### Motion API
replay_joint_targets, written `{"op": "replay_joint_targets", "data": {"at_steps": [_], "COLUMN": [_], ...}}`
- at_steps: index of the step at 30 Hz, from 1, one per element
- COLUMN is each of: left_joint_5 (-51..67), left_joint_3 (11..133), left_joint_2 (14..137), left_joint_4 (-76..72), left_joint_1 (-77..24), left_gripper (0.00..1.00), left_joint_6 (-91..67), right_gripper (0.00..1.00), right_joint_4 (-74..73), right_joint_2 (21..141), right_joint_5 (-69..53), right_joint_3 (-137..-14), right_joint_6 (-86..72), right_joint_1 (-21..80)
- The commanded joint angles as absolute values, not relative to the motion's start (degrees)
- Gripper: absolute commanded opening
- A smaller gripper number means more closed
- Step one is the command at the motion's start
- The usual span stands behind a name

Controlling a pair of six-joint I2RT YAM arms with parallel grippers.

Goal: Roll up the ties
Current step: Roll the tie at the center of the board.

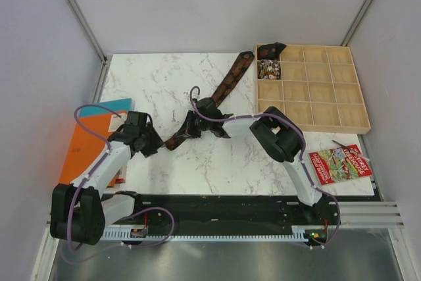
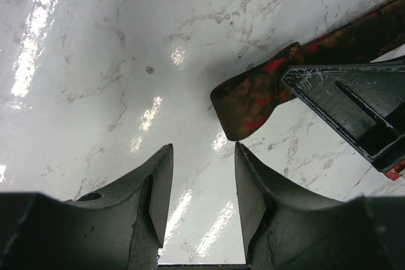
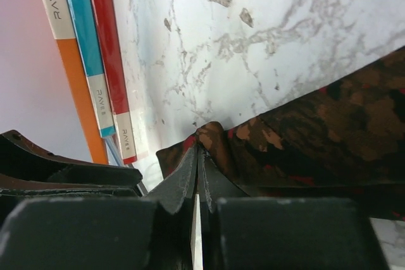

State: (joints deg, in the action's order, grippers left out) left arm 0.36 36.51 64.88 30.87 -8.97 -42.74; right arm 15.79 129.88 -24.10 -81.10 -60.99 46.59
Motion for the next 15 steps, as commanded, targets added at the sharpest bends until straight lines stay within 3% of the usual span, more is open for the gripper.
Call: {"op": "replay_joint_targets", "data": {"at_steps": [1, 15], "left_joint_5": [3.34, 3.87], "left_joint_3": [34.02, 30.06], "left_joint_2": [65.48, 68.20], "left_joint_4": [24.09, 14.15], "left_joint_1": [-8.88, -9.23], "left_gripper": [0.50, 0.50], "left_joint_6": [-44.82, -47.11], "right_gripper": [0.05, 0.01], "right_joint_4": [15.91, 16.96], "right_joint_2": [130.43, 131.66], "right_joint_5": [-23.47, -23.56], "right_joint_3": [-79.54, -77.87], "right_joint_6": [-59.33, -59.24], "right_joint_1": [46.41, 46.41]}}
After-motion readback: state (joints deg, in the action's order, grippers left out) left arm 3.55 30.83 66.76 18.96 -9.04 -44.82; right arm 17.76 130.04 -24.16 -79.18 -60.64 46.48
